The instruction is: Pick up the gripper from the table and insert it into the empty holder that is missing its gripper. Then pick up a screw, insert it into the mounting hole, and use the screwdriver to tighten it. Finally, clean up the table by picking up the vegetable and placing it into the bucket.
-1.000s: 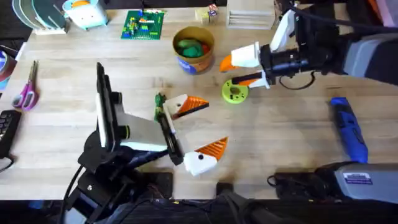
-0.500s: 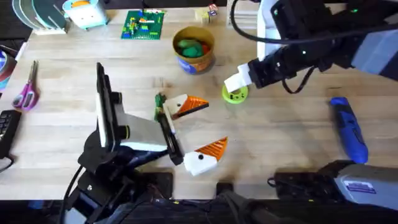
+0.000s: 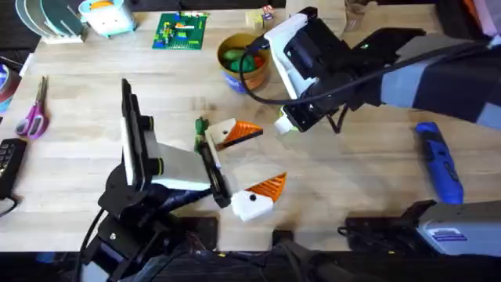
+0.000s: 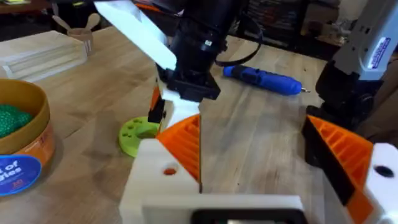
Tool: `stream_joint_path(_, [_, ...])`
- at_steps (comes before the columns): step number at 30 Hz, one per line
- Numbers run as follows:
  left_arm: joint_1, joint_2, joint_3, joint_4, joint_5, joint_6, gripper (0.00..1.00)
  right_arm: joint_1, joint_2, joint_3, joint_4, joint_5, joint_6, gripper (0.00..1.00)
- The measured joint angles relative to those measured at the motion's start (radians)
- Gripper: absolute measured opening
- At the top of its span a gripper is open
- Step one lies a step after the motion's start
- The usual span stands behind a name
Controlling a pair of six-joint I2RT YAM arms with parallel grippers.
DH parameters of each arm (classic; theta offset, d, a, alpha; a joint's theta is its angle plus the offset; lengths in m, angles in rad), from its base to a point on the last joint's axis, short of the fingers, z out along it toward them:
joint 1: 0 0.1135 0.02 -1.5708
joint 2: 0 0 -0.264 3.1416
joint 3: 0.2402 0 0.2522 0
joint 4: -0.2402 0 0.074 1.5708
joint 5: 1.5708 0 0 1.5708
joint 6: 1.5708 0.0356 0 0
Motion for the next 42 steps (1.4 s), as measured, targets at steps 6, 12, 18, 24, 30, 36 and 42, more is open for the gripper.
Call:
stream_joint_path(6, [0.000, 0.000, 0.000, 0.000, 0.000, 0.000, 0.992, 0.017, 0.029, 0.000, 0.023, 0.015, 0.003, 0.387])
stream_joint_path(12, [0.000, 0.000, 0.000, 0.000, 0.000, 0.000, 0.992, 0.017, 0.053, 0.000, 0.031, 0.016, 0.008, 0.284])
stream_joint_path(18, [0.000, 0.000, 0.000, 0.000, 0.000, 0.000, 0.992, 0.018, 0.071, 0.001, 0.037, 0.025, 0.012, 0.147])
stream_joint_path(24, [0.000, 0.000, 0.000, 0.000, 0.000, 0.000, 0.992, 0.019, 0.071, 0.002, 0.038, 0.025, 0.012, 0.013])
stream_joint_path(30, [0.000, 0.000, 0.000, 0.000, 0.000, 0.000, 0.992, 0.015, 0.072, 0.002, 0.030, 0.024, 0.011, 0.008])
stream_joint_path(36, [0.000, 0.000, 0.000, 0.000, 0.000, 0.000, 0.992, -0.036, 0.071, 0.056, -0.075, 0.025, 0.011, 0.007])
stream_joint_path(42, [0.000, 0.000, 0.000, 0.000, 0.000, 0.000, 0.992, -0.069, 0.036, 0.182, -0.173, 0.028, 0.002, 0.007])
